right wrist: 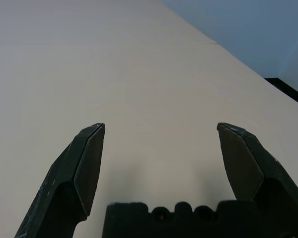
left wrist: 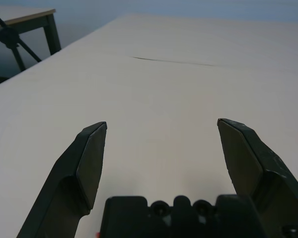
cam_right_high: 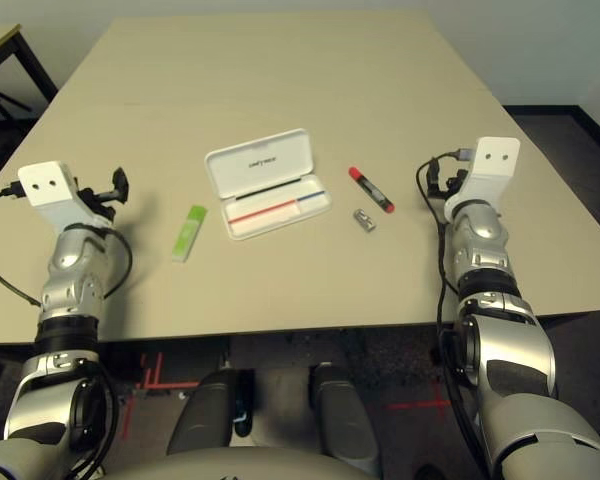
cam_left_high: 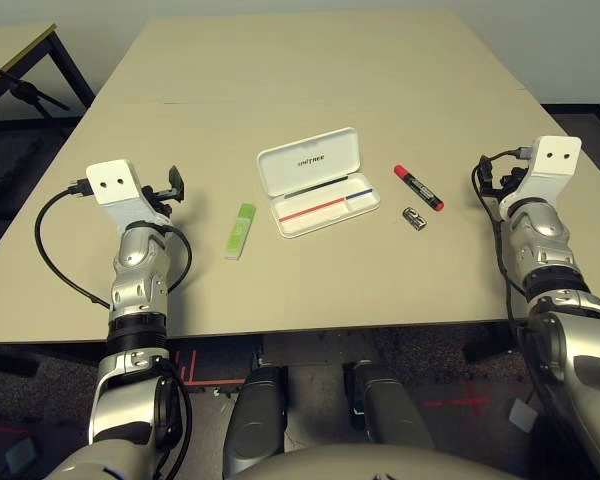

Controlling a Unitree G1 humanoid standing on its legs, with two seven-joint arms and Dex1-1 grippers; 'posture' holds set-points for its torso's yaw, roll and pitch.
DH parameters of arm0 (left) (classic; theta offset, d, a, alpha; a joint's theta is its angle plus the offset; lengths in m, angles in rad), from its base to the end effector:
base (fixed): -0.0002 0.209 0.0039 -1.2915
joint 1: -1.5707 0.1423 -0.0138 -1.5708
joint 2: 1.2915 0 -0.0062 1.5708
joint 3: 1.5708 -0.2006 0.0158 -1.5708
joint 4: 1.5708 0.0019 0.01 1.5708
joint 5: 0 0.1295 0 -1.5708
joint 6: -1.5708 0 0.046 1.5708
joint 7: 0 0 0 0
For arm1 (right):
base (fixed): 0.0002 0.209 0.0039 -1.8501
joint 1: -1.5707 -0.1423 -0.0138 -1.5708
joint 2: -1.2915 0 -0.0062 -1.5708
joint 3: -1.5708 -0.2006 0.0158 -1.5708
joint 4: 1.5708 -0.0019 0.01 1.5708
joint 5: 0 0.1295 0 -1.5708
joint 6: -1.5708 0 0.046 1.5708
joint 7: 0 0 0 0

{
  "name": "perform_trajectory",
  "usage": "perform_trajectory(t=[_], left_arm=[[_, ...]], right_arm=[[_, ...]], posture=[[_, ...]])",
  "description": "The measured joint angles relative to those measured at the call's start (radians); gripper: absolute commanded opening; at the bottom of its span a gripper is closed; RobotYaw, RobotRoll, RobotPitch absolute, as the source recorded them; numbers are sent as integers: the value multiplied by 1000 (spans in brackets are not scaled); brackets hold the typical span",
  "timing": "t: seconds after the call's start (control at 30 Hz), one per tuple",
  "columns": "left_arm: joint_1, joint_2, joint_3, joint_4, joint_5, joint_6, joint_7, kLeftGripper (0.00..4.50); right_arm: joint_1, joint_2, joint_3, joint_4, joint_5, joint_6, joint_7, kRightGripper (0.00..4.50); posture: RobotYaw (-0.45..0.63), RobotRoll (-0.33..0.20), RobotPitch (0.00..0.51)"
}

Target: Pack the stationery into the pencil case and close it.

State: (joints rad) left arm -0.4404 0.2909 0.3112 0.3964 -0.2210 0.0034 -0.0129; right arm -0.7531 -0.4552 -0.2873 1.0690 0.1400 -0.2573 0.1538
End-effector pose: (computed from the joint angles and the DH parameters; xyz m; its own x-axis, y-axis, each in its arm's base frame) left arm 0.2770 0.2518 0.0807 0.9613 0.2553 0.1036 -0.2489 0.9659 -0.0712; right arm 0.3159 -0.2853 0.0902 0.9780 -0.2049 0.0401 0.2071 0.9763 -0.0628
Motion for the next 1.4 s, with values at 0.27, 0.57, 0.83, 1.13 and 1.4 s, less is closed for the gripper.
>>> perform_trajectory(t=[0.27, 0.57, 0.83, 1.13, 1.4], left_arm=[[0, 4, 2, 7, 2, 0, 0, 4482], [-5, 37, -29, -36, -10, 19, -124, 4482], [-24, 87, -155, -153, -44, 134, -405, 4482], [-23, 206, -324, -244, -72, 224, -795, 4482], [-41, 271, -501, -264, -21, 282, -1008, 4482]], right_arm=[[-1, 4, 0, 0, 0, 0, 1, 4500], [-17, 0, 12, -1, -1, 5, 80, 4500], [-7, -86, 103, -135, 7, 97, 464, 4500], [44, -225, 188, -440, 88, 276, 956, 4500], [52, -300, 240, -511, 97, 263, 1228, 4500]], posture=[[-2, 0, 77], [-19, 0, 94], [-38, 0, 113], [-52, 0, 123], [-50, 0, 125]])
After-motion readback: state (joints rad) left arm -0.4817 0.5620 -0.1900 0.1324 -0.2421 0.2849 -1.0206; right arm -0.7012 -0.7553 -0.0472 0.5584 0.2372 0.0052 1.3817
